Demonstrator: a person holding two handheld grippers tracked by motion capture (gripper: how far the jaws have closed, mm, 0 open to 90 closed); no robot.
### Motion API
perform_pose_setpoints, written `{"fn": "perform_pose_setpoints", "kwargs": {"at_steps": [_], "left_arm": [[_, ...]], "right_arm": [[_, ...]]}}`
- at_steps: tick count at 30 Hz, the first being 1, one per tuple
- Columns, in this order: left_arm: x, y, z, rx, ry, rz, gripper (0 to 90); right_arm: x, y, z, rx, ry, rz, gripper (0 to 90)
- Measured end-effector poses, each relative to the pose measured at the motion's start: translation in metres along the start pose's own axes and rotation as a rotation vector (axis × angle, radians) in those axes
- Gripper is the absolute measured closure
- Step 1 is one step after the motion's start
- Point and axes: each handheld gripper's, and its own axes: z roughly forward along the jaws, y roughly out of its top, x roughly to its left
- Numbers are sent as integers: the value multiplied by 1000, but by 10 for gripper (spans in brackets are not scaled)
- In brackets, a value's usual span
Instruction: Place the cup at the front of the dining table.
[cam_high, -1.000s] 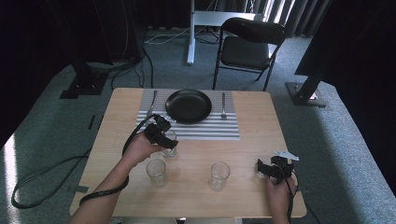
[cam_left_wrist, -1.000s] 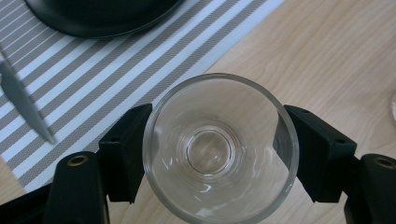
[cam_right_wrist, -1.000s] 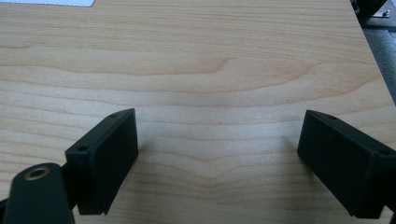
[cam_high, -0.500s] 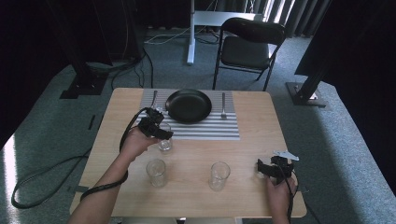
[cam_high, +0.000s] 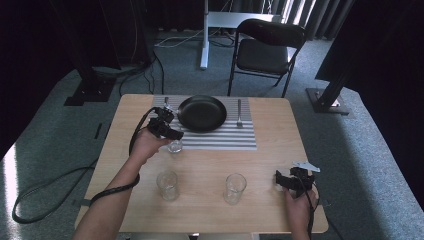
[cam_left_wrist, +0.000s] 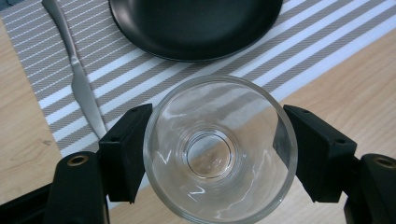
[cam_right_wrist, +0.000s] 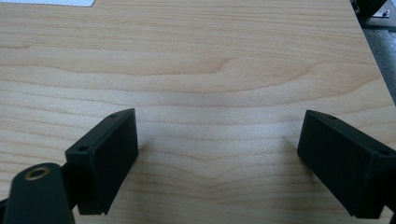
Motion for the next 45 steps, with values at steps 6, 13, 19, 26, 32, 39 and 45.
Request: {"fn": "perform_pose_setpoints", "kwargs": {"at_steps": [6, 13, 19, 26, 32, 39, 45], "left_arm": [[11, 7, 4, 0, -4, -28, 289], [20, 20, 9, 17, 6, -24, 289], [28, 26, 13, 16, 13, -36, 289], [34, 32, 21, 21, 24, -58, 289], [40, 37, 24, 16, 16, -78, 289], [50, 40, 30, 34, 21, -88, 289], [50, 44, 37, 44, 28, -83, 289]], "right_arm": [[0, 0, 0, 0, 0, 1, 117], [0, 0, 0, 0, 0, 1, 118], [0, 0, 0, 0, 0, 1, 117], [0, 0, 0, 0, 0, 1, 118], [0, 0, 0, 0, -1, 0, 118], [0, 0, 1, -1, -1, 1, 119], [0, 0, 0, -1, -1, 1, 118]]}}
